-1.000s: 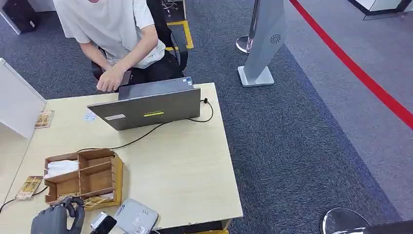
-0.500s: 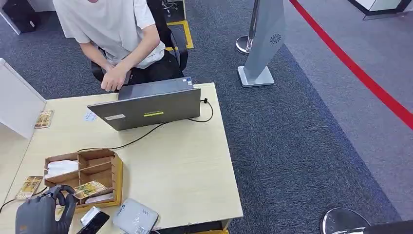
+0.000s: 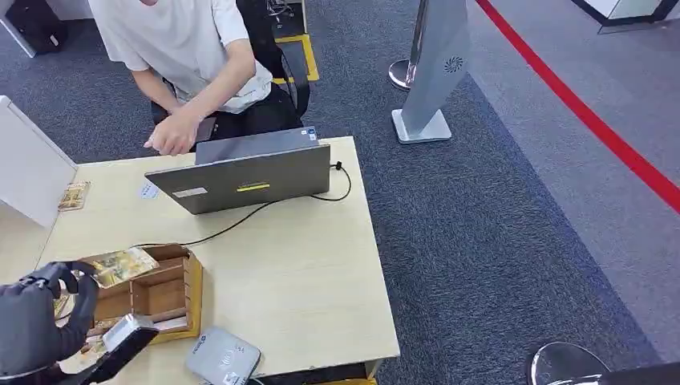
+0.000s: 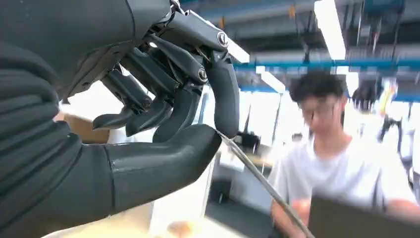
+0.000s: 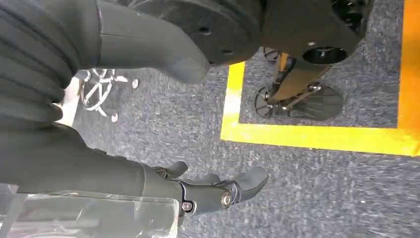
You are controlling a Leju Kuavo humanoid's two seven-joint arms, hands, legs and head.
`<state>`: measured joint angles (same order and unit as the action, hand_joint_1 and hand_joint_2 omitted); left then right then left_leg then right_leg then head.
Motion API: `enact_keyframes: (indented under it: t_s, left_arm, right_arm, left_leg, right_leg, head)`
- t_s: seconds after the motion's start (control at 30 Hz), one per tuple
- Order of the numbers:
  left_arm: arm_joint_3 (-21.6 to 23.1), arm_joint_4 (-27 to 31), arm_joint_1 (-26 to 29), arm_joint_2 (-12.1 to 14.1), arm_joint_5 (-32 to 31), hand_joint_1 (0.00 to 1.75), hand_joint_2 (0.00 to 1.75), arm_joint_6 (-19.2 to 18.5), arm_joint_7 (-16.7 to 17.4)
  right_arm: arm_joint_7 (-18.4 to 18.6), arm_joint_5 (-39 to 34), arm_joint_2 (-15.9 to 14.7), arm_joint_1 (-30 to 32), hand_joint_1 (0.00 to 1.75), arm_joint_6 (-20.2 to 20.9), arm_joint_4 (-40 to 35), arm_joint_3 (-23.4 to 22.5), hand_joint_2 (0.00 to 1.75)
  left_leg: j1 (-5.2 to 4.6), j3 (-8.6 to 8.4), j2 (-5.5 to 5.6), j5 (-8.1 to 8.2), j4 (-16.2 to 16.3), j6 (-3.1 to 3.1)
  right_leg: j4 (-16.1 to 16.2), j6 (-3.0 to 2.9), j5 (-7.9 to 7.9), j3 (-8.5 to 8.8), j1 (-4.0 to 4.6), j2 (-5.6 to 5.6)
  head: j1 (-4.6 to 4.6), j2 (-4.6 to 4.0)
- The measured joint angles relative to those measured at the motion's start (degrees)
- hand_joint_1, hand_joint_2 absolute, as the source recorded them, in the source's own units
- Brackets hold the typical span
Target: Pass the card to the sensor for recognition and then transmit it.
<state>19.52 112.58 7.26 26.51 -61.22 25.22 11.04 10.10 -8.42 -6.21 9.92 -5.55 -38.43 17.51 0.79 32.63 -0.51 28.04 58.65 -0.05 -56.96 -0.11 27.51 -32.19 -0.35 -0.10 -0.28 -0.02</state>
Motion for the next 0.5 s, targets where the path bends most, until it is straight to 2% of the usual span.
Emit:
enact_keyframes:
  t_s: [0.1, 0.3, 0.4, 0.5]
  left_arm:
    - [-2.29, -4.01, -8.01, -0.11, -0.87, 1.75, 1.75, 0.17, -0.48]
    - [-4.83, -16.69, -23.44, 0.06, -1.55, 1.75, 1.75, 0.61, -1.62]
    - [-4.83, -23.09, -29.66, 0.74, -1.97, 1.75, 1.75, 0.61, -1.86]
    - [-4.78, -27.57, -33.5, 1.14, -2.56, 1.75, 1.75, 0.41, -1.97]
  right_arm:
    - [-0.44, 0.68, 0.0, -1.6, 0.0, 0.59, 0.64, 1.21, 1.75]
    - [-1.53, 0.46, 0.0, -4.98, 0.0, 1.6, 3.28, 3.82, 1.75]
    - [-2.12, -0.2, 0.0, -6.14, 0.0, 1.79, 4.68, 4.99, 1.75]
    - [-2.56, -0.55, 0.0, -6.62, 0.0, 2.06, 5.73, 5.9, 1.75]
  left_leg:
    - [0.01, 0.03, 0.14, -0.17, 0.0, 0.02]
    - [0.02, 0.02, 0.15, -0.35, 0.0, -0.07]
    - [0.02, 0.03, 0.13, -0.36, 0.0, -0.08]
    - [0.02, 0.04, 0.09, -0.36, 0.0, -0.08]
  right_leg:
    - [-0.01, -0.07, -0.13, 0.0, 0.0, -0.13]
    - [-0.06, -0.09, -0.28, -0.02, 0.01, -0.14]
    - [-0.09, -0.08, -0.3, -0.02, 0.01, -0.11]
    - [-0.09, -0.08, -0.3, -0.07, 0.01, -0.05]
  head:
    - [0.02, 0.0]
    - [-0.02, 0.0]
    - [0.0, 0.0]
    - [0.02, 0.0]
